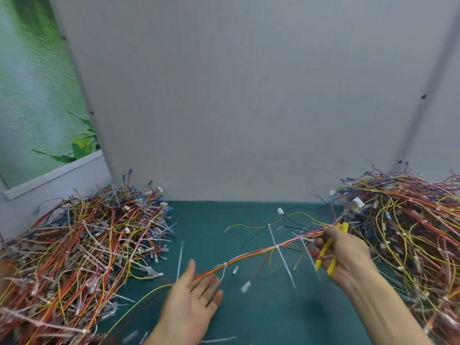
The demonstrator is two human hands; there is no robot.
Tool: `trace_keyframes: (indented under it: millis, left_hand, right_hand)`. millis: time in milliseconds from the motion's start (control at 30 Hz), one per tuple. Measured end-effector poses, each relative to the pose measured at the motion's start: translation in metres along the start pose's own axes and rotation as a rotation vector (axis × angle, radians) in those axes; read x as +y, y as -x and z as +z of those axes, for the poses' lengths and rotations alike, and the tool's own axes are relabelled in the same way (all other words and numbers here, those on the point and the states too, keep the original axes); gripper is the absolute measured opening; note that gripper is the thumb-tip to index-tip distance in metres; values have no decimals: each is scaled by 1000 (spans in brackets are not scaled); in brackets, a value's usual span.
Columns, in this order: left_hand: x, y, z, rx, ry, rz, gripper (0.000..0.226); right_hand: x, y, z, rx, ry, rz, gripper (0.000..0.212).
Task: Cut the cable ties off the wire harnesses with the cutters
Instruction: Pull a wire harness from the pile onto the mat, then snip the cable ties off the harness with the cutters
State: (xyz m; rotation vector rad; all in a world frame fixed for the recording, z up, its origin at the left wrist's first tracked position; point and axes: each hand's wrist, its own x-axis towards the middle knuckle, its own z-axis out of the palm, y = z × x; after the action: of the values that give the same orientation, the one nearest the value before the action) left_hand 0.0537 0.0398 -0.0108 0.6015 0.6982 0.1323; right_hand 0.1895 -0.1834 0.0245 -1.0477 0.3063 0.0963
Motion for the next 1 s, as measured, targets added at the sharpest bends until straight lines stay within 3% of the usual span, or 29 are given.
trace_keyframes:
  millis: [200,433,533,667,733,833,1000]
  left_hand:
    - [26,18,9,-142,130,67,39]
    - [67,53,69,-460,-338,641,28]
    - [79,46,83,-617,-537,657,24]
    - [51,0,61,-341,-641,191,12]
    - [29,-21,33,-211,-801,27,12]
    - [16,-34,-2,-186,-1055,121,19]
    - [44,-22,-26,-271,-1841,398,24]
  right_hand:
    - [2,-1,-8,30,42,-63,20]
    - [-2,1,-3,7,51,-106,19]
    - [-3,-3,-2,39,99,-140,21]
    - [0,-11,-13,133,194,-198,25]
    - [0,-15,-20,171,210,-218,27]
    - [-3,-20,-28,223,199,-253,29]
    - [-8,-28,-35,358,176,-323,26]
